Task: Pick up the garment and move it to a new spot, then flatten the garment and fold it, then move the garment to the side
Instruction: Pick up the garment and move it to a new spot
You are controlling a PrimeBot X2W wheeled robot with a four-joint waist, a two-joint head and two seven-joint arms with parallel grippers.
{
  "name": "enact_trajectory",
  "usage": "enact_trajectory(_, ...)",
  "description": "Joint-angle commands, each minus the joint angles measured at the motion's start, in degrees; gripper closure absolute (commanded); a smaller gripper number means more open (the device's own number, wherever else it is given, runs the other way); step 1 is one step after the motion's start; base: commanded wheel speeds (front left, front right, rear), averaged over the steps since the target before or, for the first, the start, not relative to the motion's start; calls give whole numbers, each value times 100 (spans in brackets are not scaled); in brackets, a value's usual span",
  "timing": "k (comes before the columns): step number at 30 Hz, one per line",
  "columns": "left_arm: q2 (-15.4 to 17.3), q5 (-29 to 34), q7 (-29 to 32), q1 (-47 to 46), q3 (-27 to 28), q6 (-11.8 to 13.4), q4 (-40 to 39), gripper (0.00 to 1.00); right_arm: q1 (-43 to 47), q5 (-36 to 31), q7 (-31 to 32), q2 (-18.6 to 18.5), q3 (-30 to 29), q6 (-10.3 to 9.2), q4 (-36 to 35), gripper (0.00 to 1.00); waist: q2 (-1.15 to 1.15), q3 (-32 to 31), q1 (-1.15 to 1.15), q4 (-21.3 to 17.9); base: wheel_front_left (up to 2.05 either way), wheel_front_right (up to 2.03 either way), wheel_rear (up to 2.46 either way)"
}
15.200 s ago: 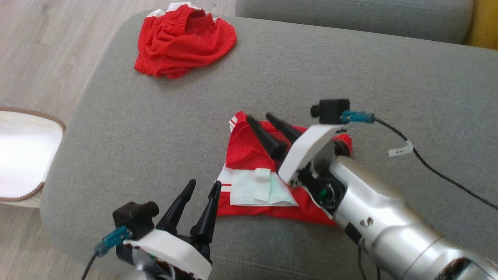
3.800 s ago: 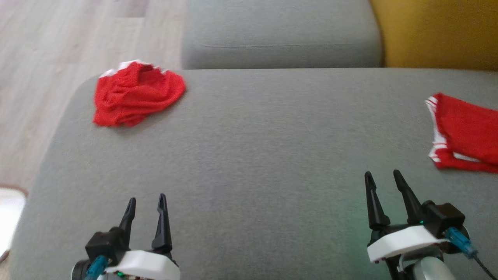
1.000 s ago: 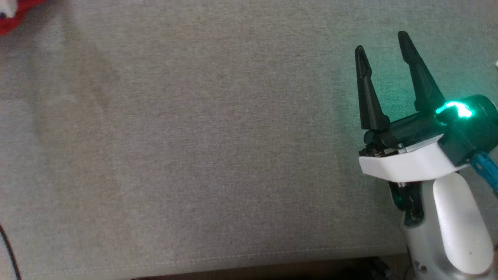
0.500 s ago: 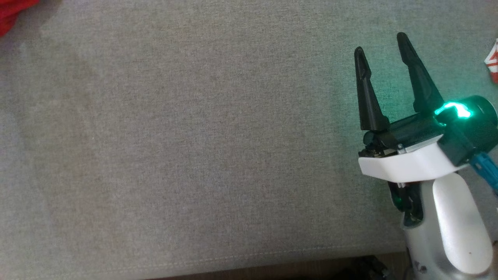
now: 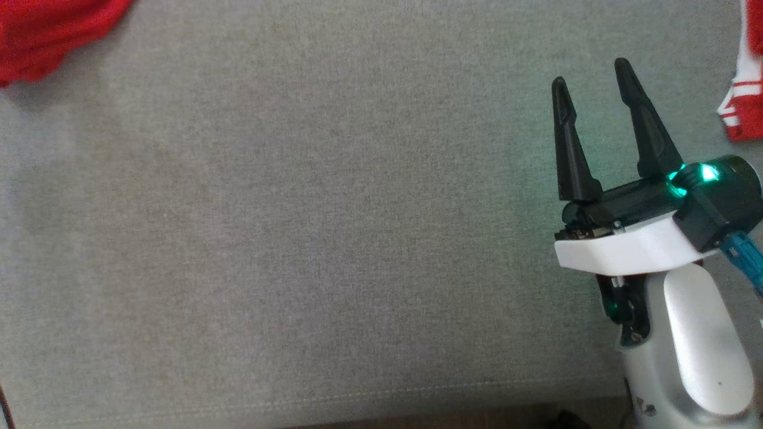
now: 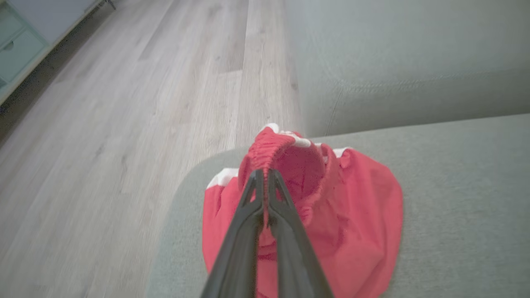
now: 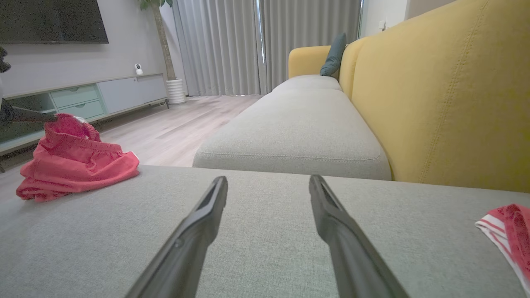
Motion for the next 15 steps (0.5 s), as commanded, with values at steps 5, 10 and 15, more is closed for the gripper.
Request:
enact_trajectory(5,137,-13,-311,-224,-83,-214,-488,100,179,61,-122,5,-31,37,9,0,0,-655,0,57,0,0,0)
enact_trajectory(10,-167,-91,-404,-183,-361,-378,-833,100,320,118,-160,5,-215,37,177,0,0,-1263,0,79,0,0,0)
enact_trajectory(15,-620,-244,-360,61,-747,-477,-1337,100,493,189,-180,5,-370,37,287,0,0,-1767,0,18,0,0,0)
